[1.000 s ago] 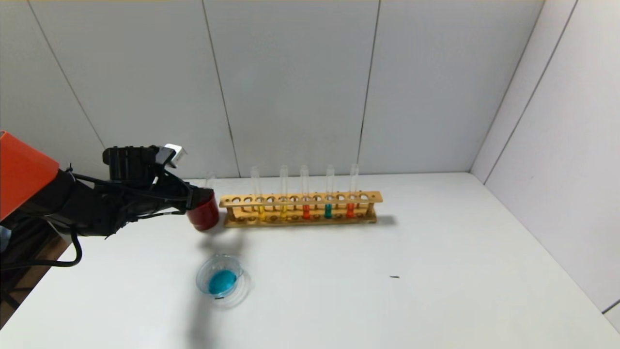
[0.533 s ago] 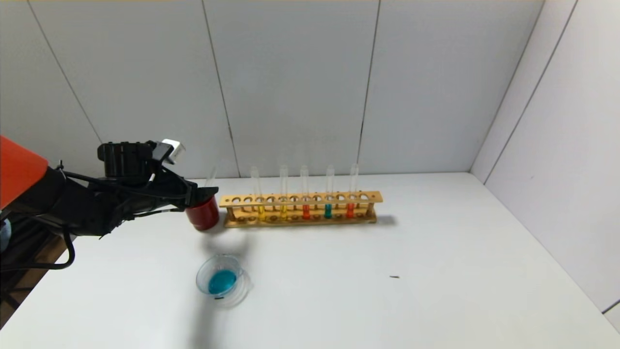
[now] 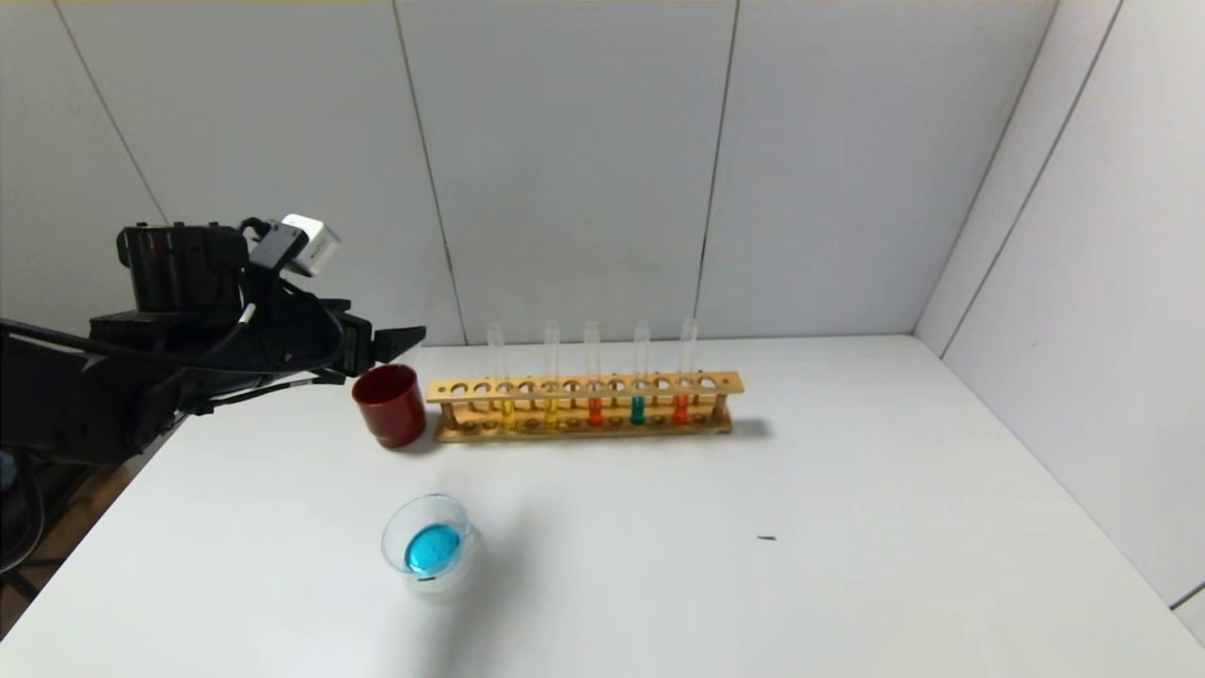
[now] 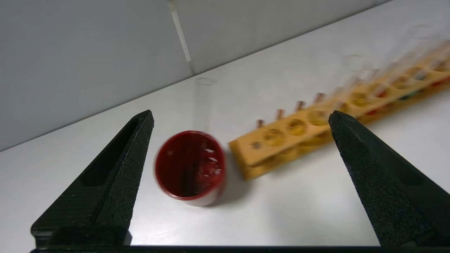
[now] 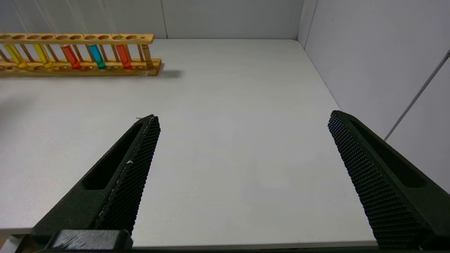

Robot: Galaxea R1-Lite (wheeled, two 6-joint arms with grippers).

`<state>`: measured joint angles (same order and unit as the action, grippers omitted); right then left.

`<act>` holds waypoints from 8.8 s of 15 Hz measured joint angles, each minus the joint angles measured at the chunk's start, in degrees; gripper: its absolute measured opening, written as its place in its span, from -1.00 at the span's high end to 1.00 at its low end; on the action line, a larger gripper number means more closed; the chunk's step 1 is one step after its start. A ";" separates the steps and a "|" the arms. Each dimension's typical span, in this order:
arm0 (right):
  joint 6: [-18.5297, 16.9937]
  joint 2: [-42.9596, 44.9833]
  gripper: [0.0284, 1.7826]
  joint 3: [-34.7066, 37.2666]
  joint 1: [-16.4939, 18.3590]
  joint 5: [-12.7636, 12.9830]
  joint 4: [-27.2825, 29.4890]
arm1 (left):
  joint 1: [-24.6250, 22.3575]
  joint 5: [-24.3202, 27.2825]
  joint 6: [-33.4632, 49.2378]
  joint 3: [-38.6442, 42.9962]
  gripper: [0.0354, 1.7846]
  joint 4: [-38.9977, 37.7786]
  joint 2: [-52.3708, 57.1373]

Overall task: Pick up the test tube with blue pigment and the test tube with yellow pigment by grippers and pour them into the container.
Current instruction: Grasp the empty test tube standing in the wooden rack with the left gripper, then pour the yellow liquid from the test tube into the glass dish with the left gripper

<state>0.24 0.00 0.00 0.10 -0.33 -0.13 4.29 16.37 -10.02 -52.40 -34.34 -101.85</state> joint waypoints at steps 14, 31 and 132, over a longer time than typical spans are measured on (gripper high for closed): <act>0.00 0.00 -0.96 0.00 0.00 0.00 -0.02 | 9.09 -0.30 12.78 3.63 -0.96 -12.51 -10.24; 0.00 0.00 -0.96 0.00 0.00 0.02 -0.02 | 11.96 -2.66 12.00 -13.36 -0.68 -6.75 -25.23; 0.00 0.00 -0.96 0.00 0.00 0.00 -0.02 | 5.71 -20.20 -112.10 7.53 0.68 13.29 -4.95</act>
<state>0.24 0.00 0.00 0.10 -0.33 -0.16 10.00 -3.83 -122.13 -44.86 -21.05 -106.80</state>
